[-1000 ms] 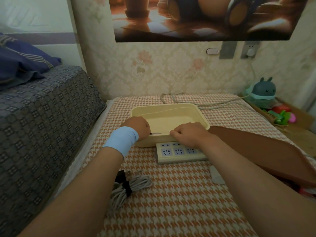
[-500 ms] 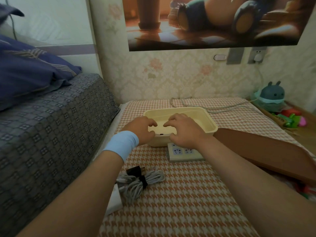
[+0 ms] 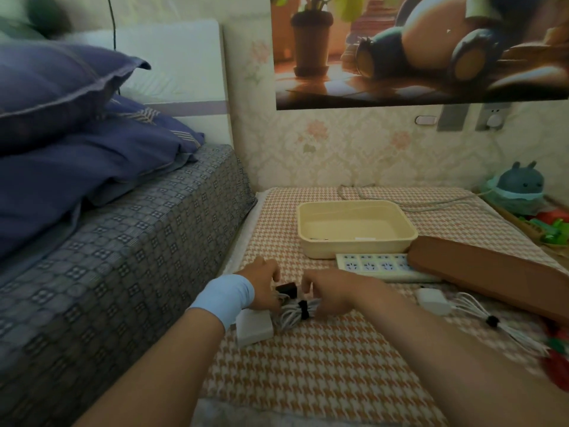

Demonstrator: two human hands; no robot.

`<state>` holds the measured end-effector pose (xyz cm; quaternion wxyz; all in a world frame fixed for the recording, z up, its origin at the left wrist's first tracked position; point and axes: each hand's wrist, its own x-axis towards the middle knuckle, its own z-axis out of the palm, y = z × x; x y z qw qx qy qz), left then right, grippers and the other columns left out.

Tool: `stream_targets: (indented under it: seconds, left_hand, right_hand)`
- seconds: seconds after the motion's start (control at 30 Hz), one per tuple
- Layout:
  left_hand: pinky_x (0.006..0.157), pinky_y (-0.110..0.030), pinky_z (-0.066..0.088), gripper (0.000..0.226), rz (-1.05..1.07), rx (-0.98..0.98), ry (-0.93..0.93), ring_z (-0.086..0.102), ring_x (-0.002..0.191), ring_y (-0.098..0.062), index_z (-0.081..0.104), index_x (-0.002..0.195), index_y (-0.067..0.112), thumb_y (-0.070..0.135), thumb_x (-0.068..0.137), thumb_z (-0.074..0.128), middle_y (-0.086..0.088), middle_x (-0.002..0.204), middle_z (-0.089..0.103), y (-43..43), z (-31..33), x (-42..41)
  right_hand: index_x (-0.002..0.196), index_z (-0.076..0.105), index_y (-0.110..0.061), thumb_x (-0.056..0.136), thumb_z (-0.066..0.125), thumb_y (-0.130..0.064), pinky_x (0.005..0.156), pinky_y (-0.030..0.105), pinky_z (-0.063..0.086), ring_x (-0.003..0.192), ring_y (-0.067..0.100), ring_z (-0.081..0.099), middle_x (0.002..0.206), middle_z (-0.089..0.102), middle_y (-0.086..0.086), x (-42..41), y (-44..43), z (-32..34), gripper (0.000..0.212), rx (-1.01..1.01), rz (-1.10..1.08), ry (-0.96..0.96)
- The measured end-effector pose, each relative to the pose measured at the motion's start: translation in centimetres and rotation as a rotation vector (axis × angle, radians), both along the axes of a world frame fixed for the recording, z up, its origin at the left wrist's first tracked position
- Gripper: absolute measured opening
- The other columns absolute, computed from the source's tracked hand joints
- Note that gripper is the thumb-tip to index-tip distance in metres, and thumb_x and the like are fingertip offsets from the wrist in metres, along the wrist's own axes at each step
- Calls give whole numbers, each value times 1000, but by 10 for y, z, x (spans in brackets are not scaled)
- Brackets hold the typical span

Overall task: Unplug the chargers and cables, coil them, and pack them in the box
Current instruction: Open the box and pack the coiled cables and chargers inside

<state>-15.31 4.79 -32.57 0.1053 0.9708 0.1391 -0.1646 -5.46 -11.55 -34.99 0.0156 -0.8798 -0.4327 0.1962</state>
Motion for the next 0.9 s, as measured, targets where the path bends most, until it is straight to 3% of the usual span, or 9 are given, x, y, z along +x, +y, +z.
stream_targets:
  seconds: [0.1,0.17,0.3,0.4,0.53,0.63,0.73,0.8,0.9]
  left_hand:
    - [79,-36,49,35,-75,-39,-29,53,90,-23,49,100,25,37,80,74,-1,106,52,-10,4,-10]
    - [87,-33,49,43,-123,-58,56,56,104,-23,54,116,24,41,81,74,0,117,56,-23,3,-13]
    - [103,-40,46,87,-154,-58,112,52,124,-23,32,148,27,50,77,76,4,142,50,-42,-5,-8]
    - [103,-41,46,82,-160,-97,132,53,123,-23,31,150,27,47,82,72,5,140,53,-56,-4,-2]
    - [102,-39,46,66,-124,-300,61,58,115,-22,42,144,26,47,87,68,2,130,60,-70,-4,9]
    - [96,-39,51,51,-64,-368,-31,63,107,-23,56,135,18,33,88,69,-3,121,67,-76,-7,22]
    - [88,-39,57,46,-10,-408,15,64,105,-22,56,135,21,26,91,66,-3,121,67,-81,-8,29]
    - [98,-40,51,54,-59,-313,121,58,117,-24,48,143,22,36,93,62,-2,135,58,-81,-5,29]
    - [102,-42,49,71,-73,-277,321,48,129,-28,39,148,24,46,87,67,-1,147,43,-80,-4,22]
  right_hand:
    - [115,61,-34,84,75,-26,85,38,56,100,18,58,119,59,-3,-1,-15,5,35,-57,4,52]
    - [106,64,-35,87,72,-22,87,38,57,99,15,60,116,60,-6,1,-25,8,24,-11,-14,95]
    - [92,68,-34,88,68,-17,75,39,56,87,16,62,104,64,-5,6,-47,21,17,107,-94,178]
    - [97,70,-27,89,70,-16,58,34,57,81,22,66,108,65,0,9,-58,24,13,315,-207,291]
    - [123,55,-23,86,80,-15,63,39,63,88,27,69,120,51,-1,13,-62,19,45,684,-426,356]
    - [137,45,-20,83,83,-13,70,43,64,100,28,66,126,51,7,14,-57,16,66,882,-642,470]
    - [149,36,-15,89,76,-14,81,51,61,102,31,66,125,59,12,18,-55,11,72,802,-742,450]
    - [148,41,-12,93,70,-16,84,53,59,96,29,67,114,64,10,20,-59,9,62,678,-722,355]
    - [148,41,-3,99,60,-13,81,56,59,97,38,67,121,60,16,21,-65,8,53,521,-710,265]
